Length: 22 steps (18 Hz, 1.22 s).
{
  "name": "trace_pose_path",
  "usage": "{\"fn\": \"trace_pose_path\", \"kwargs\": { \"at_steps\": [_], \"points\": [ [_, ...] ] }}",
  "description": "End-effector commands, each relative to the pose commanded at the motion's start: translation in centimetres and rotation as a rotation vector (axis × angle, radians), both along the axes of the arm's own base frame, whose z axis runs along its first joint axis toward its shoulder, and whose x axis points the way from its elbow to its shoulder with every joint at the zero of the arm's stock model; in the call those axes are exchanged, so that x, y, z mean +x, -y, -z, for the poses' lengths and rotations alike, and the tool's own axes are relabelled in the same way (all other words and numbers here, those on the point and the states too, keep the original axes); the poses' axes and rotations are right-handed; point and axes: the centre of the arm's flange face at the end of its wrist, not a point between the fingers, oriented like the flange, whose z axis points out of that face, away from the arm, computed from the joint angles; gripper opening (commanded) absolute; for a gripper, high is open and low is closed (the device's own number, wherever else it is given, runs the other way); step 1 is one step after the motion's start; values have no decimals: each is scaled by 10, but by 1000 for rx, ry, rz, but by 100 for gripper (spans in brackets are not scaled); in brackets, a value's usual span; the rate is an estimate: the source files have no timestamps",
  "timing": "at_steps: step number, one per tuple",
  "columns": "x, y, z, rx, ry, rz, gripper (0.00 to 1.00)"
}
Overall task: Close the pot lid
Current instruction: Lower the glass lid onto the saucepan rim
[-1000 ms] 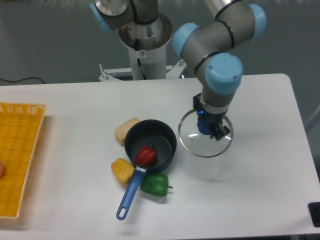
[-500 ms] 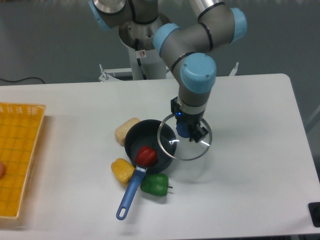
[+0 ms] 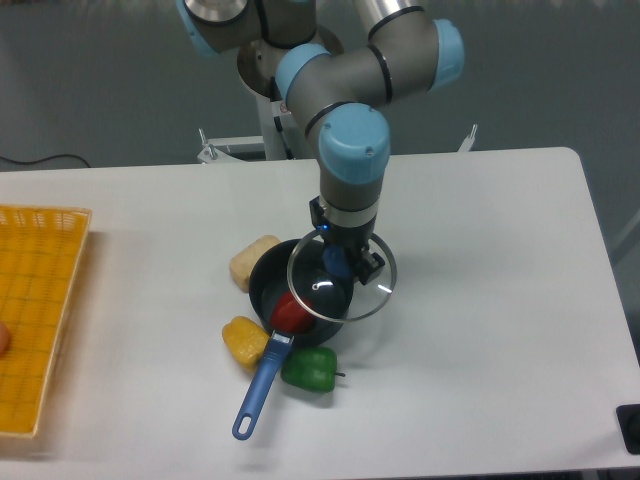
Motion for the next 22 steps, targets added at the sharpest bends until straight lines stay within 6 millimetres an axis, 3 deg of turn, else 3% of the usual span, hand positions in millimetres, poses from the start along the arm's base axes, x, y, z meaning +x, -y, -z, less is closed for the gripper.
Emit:
{"fn": "trace_pose_path", "kwargs": {
  "at_steps": [8,22],
  "points": [
    [20,-15,6,-9,10,3,52],
    [27,-25,22,-26,28,-21,52]
  ]
}}
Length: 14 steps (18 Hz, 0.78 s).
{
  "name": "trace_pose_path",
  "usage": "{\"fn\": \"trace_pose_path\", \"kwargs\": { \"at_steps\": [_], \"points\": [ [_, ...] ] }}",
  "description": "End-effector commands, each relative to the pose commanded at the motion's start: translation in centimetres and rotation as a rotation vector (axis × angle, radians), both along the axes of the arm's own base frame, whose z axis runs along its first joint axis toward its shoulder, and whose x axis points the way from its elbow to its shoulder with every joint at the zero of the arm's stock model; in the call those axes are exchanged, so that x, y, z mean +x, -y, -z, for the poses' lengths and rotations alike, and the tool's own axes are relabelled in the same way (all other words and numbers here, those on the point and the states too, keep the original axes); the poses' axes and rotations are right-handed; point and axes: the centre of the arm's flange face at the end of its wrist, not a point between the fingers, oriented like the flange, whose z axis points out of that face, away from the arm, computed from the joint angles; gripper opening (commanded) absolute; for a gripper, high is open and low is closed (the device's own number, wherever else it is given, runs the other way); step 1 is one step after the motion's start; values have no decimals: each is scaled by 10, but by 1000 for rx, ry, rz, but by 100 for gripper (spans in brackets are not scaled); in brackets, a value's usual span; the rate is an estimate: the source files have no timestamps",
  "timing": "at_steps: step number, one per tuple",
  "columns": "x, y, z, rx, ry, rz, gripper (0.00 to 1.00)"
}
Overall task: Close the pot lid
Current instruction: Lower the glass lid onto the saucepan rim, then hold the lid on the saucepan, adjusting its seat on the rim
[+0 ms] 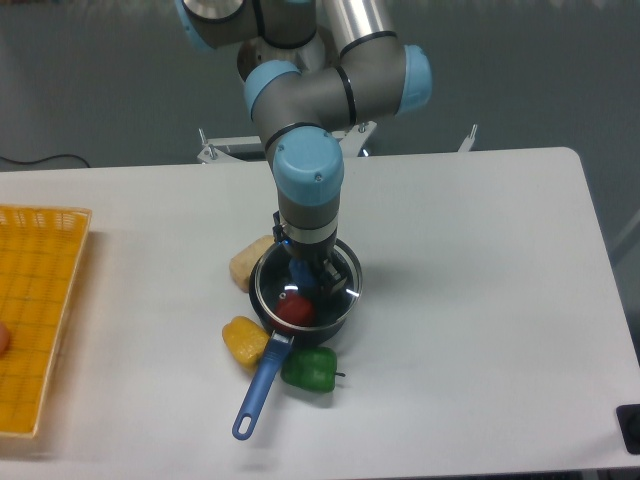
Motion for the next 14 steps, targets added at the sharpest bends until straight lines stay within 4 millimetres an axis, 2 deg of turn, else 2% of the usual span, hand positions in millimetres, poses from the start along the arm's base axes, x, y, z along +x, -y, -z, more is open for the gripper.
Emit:
{"fn": "trace_pose_path", "kwargs": {
  "at_steps": [14],
  "points": [
    [10,-1,12,-23,10,14,52]
  ]
}}
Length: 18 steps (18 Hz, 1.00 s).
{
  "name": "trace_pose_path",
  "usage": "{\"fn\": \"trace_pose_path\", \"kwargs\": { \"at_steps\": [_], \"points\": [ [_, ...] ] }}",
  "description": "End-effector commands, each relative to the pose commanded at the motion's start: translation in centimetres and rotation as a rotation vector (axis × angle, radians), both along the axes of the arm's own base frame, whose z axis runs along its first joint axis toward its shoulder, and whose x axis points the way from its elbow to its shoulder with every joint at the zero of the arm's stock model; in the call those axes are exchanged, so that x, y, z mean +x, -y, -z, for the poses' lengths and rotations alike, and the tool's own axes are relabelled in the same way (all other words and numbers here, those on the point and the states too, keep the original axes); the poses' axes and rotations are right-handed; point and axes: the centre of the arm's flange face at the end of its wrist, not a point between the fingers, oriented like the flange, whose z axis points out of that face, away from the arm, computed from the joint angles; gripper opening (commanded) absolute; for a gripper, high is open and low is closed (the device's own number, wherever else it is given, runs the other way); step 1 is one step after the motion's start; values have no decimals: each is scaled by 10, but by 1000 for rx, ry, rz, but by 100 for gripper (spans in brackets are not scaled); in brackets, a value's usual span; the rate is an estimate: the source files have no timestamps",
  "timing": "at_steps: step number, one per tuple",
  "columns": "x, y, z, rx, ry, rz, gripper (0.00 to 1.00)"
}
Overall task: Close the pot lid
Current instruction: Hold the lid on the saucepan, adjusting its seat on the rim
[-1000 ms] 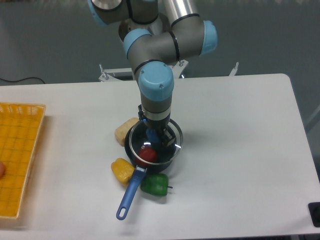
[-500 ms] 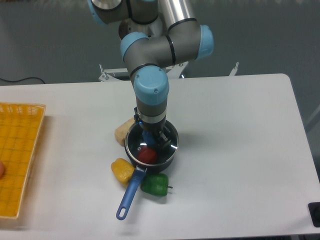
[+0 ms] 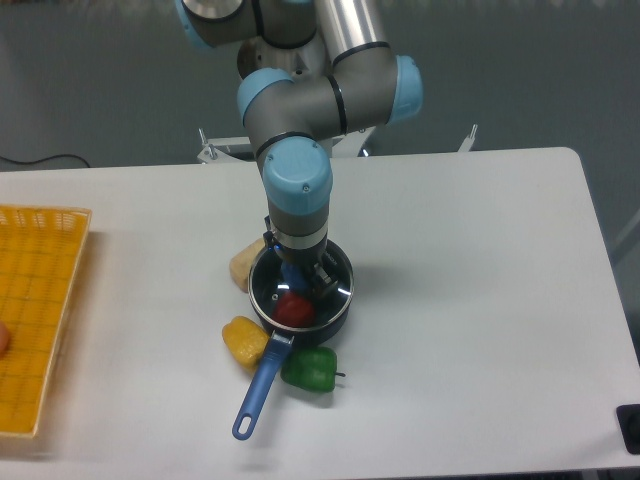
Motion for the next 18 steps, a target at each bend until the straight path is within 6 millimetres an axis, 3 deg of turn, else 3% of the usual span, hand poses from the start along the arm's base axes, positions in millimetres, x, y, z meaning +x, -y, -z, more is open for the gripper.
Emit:
{"fn": "trace_pose_path", "kwargs": {
  "at_steps": [18],
  "points": [
    [2,-3,3,3,-7,-12,52]
  ]
}}
